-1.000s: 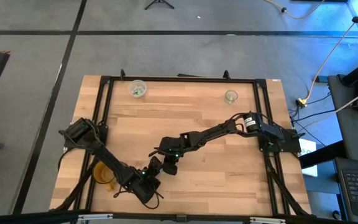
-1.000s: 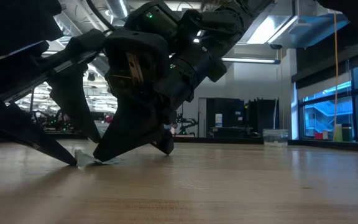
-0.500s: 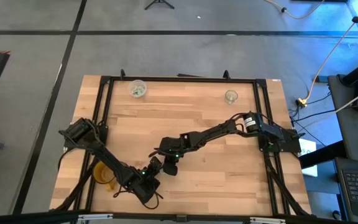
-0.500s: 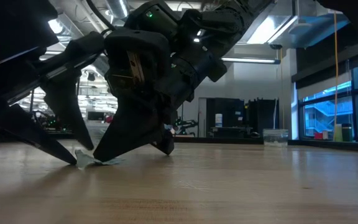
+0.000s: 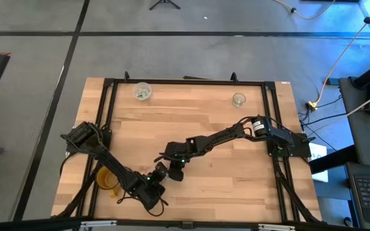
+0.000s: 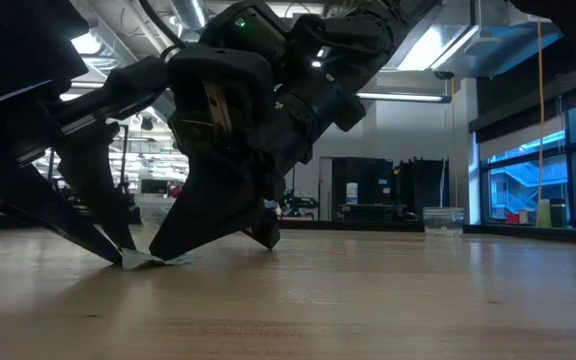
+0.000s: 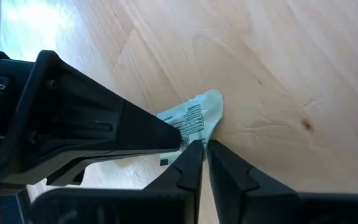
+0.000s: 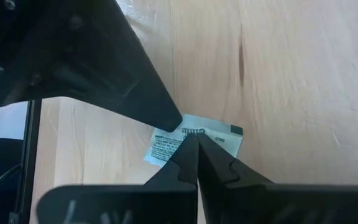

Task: Pick and place Stevia / Truvia into bins
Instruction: Put the green stevia packet into the transparent container

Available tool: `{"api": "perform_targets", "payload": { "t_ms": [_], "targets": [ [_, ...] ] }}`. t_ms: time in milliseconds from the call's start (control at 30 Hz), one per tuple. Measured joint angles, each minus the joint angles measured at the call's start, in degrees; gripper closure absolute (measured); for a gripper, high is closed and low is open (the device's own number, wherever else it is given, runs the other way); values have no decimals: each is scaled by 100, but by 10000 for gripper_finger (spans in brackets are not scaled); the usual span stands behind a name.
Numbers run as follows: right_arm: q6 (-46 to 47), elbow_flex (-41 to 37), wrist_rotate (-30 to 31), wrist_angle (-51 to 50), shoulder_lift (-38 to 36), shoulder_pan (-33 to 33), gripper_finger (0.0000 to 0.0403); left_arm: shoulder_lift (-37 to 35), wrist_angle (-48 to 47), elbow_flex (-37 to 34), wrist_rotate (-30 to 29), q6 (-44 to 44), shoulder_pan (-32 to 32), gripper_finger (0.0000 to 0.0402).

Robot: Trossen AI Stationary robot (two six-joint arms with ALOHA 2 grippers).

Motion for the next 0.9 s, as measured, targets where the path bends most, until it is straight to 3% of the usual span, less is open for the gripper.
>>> {"api": "perform_targets", "payload": {
  "t_ms": [233,467,667,900],
  "targets": [
    [-278,-11,19,153,7,16,386,0,0,0,26,-2,0,399],
    [-457,-13,-287,305,-19,22,318,0,5,2,24,-2,0,400],
    [-932,-42,261,-700,-634,-46,270,-69,-18,2,99,-210,2,399],
    [-1206,-20,1038,-2163,-1912,-118,263,-694,-838,152,159,-1342,69,399]
  ]
}}
